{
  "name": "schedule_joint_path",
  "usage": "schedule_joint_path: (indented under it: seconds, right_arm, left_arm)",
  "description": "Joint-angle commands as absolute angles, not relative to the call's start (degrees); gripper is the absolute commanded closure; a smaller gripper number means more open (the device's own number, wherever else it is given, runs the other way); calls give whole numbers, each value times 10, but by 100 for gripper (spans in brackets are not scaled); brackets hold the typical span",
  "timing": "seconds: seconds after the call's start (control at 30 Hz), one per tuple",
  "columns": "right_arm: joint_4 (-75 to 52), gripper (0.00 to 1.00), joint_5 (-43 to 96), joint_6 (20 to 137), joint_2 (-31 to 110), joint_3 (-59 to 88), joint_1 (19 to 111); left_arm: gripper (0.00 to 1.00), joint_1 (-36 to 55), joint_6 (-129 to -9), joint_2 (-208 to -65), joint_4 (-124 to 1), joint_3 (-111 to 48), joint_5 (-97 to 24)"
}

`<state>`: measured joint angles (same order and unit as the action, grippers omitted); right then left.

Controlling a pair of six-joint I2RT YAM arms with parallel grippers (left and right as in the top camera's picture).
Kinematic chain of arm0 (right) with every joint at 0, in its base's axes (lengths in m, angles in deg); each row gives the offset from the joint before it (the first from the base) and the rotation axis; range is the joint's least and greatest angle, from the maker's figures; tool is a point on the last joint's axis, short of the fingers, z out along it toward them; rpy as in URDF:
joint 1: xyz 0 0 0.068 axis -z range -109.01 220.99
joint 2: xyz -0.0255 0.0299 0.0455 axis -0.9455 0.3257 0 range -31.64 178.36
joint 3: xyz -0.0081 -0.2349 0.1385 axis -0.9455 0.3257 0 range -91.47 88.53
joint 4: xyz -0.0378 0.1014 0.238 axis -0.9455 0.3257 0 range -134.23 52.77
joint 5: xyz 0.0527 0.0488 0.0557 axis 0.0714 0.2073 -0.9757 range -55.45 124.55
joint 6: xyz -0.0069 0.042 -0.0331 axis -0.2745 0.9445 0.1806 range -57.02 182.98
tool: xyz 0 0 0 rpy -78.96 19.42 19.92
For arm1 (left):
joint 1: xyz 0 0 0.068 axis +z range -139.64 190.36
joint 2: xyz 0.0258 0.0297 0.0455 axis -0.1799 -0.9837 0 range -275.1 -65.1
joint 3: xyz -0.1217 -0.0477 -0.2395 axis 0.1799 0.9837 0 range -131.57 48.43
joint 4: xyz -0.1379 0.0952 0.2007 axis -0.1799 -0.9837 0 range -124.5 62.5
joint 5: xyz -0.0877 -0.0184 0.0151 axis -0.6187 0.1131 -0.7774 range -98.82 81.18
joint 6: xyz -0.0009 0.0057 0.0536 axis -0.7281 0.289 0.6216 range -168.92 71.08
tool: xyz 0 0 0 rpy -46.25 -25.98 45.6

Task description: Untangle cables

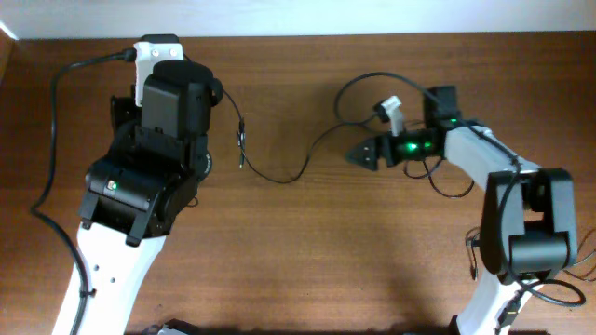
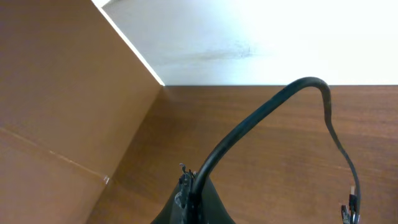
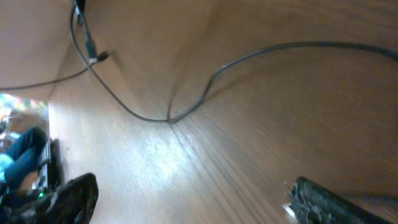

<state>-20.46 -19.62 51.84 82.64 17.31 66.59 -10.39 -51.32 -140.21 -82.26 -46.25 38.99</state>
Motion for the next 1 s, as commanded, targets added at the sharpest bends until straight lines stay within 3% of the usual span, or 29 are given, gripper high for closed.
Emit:
schedule_joint_path:
  seconds: [0.0, 0.1, 0.17, 0.4, 0.83, 0.9, 0.97]
  right_arm:
    - [-288, 1, -75, 705, 832, 171, 633]
    - [-346, 10, -10, 904, 832, 171, 606]
    - [-346, 6, 22, 985, 832, 171, 584]
    - [-347, 2, 172, 1116, 832, 171, 496]
    - [-372, 1, 199, 1145, 832, 171, 481]
    - [-372, 11, 213, 1145, 832, 171, 481]
    - [-374, 12, 224, 1160, 832, 171, 481]
  left_arm:
    - [100, -100, -506, -1398, -823, -466, 346]
    - [100, -100, -507, -1398, -822, -466, 319]
    - [100, -100, -507, -1398, -822, -466, 319]
    - [100, -100, -506, -1398, -822, -466, 297]
    - [100, -100, -507, -1398, -825, -466, 292]
    - [100, -100, -507, -1398, -824, -466, 292]
    - [100, -100, -507, -1398, -824, -466, 263]
